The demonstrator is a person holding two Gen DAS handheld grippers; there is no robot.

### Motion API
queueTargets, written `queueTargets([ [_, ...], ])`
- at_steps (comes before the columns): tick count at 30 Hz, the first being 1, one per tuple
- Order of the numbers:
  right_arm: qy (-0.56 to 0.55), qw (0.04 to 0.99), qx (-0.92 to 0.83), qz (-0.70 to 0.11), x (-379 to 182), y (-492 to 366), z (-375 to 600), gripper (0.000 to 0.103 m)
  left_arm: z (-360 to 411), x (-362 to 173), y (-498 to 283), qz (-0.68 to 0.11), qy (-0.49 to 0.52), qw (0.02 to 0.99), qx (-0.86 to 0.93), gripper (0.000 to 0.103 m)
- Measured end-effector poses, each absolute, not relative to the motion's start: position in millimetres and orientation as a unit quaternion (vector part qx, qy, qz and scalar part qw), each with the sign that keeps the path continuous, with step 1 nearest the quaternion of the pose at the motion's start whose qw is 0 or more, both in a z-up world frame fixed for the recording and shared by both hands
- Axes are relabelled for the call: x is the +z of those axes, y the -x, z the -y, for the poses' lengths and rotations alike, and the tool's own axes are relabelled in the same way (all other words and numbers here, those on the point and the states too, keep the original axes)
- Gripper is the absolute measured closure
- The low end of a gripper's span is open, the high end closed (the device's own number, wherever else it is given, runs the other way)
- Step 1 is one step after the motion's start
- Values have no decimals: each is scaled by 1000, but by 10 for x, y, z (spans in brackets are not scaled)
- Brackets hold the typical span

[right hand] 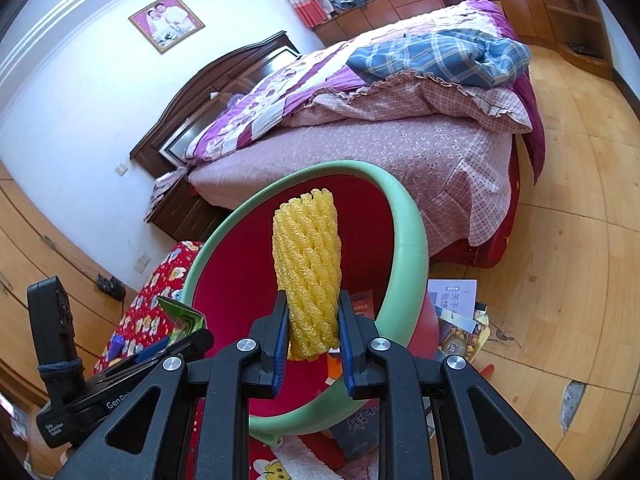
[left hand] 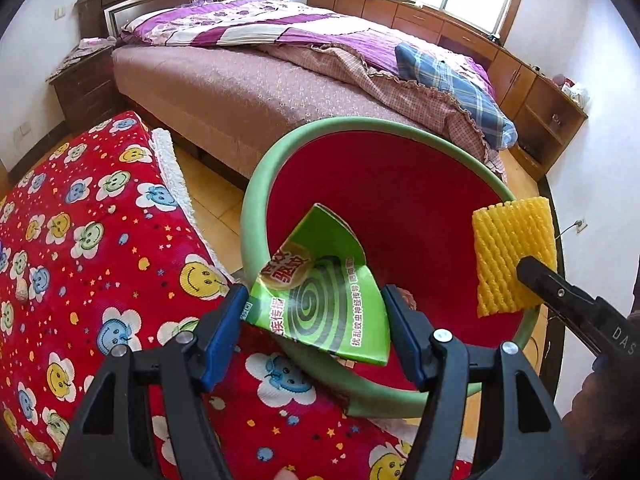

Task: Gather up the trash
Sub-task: 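Open both grippers to drop the coil box and foam sleeve into the bucket, then move both grippers back from the bucket to the bedspread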

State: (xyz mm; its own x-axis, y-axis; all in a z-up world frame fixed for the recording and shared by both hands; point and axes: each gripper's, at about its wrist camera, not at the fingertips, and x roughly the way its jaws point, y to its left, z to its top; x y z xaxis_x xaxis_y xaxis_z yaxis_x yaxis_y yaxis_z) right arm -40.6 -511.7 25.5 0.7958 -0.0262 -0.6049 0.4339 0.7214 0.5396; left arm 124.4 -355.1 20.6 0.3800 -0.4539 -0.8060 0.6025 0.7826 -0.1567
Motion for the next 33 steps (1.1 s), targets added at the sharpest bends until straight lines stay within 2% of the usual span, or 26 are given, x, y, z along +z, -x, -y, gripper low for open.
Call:
queueTargets([
  [7,-352,880,-129,-291,268,421,5091,73,3497,320,-1177,-437,-76,834,-330,32],
  [11,-352,882,-128,-287,298,451,5070,55,3420,372,-1175,-438,-61,836,-326,31],
  [19,-342,885,-130,-287,352,516,4966,49,3239,470,-1119,-441,-48,840,-312,31],
  [21,-339,888,-129,-283,377,534,4929,38,3176,497,-1091,-440,-45,842,-308,31],
  [23,-333,890,-132,-282,412,546,4875,35,3097,518,-1057,-437,-44,846,-303,31],
  [33,-315,896,-141,-279,497,610,4602,28,2652,623,-970,-432,-25,858,-278,31],
])
